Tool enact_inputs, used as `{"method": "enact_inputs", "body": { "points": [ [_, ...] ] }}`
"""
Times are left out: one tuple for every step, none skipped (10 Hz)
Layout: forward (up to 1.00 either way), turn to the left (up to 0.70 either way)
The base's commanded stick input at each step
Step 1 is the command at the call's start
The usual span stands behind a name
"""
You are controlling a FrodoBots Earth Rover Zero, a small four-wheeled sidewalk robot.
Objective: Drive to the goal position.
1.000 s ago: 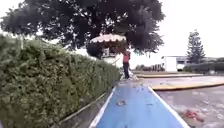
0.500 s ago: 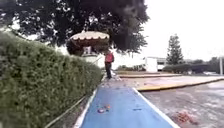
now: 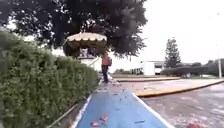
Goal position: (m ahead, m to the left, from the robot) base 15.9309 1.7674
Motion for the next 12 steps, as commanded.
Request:
{"method": "enact_inputs", "body": {
  "points": [
    [0.5, 0.0],
    [0.5, 0.0],
    [0.5, 0.0],
    [0.5, 0.0],
    [0.5, 0.0],
    [0.5, 0.0],
    [0.5, 0.0],
    [0.5, 0.0],
    [0.5, 0.0],
    [0.5, 0.0],
    [0.5, 0.0],
    [0.5, 0.0]
  ]
}}
